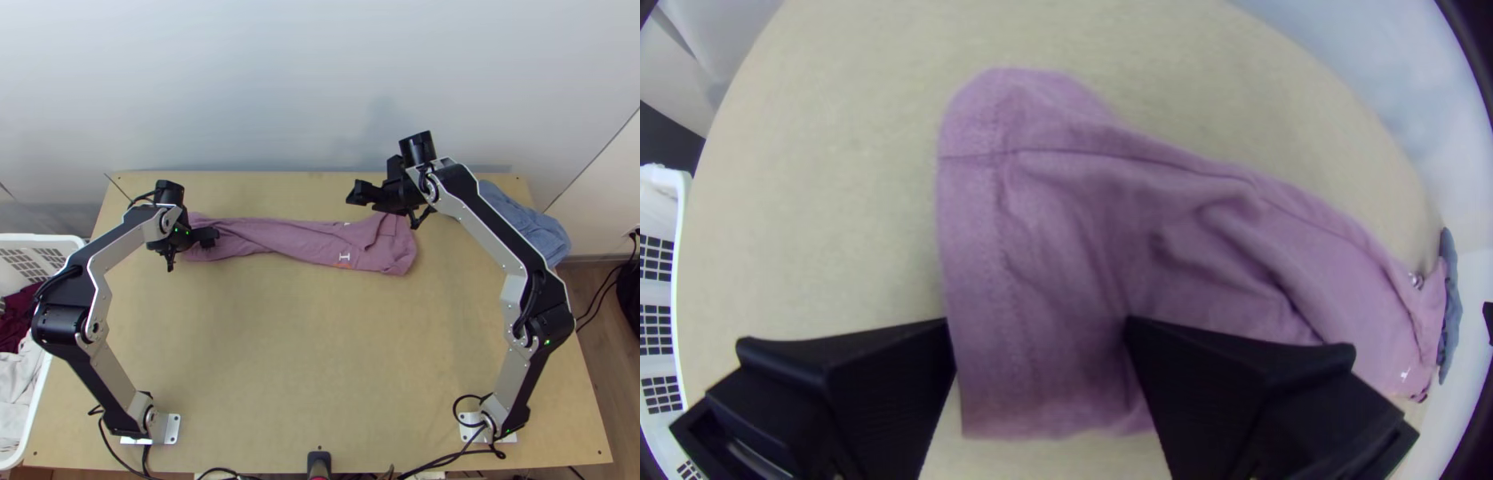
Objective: Fold the t-shirt
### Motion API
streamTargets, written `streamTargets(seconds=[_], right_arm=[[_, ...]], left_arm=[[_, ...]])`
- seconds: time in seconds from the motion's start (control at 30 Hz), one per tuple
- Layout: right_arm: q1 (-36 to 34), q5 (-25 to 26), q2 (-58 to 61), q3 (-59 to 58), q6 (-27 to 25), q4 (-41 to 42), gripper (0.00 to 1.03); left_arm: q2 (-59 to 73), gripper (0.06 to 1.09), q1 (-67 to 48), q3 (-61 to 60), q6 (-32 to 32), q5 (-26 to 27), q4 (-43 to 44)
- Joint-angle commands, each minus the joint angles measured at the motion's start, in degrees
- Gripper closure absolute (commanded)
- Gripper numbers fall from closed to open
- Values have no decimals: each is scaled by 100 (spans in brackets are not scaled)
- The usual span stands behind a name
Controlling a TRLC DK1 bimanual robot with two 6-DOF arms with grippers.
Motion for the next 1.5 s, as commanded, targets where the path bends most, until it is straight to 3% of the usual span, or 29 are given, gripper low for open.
streamTargets(seconds=[0.0, 0.17, 0.23, 0.87, 1.13, 1.47], right_arm=[[125, -6, 56, 174, -2, -56, 4], [327, -15, 170, 236, -2, -100, 4], [433, -24, 258, 236, -2, -100, 4], [1083, -156, 838, 719, 42, -188, 4], [1435, -455, 1796, 1563, 341, -197, 4], [1373, -613, 2754, 1923, 341, -276, 4]], left_arm=[[195, 37, -103, -84, 27, 5, 7], [55, 91, -112, -128, 88, -4, 210], [-51, 105, -112, -119, 97, -4, 245], [-1193, 104, 670, -58, 510, 75, 157], [-1580, 104, 600, 224, 466, 172, 51], [-1896, 104, 284, 821, 396, 234, -256]])
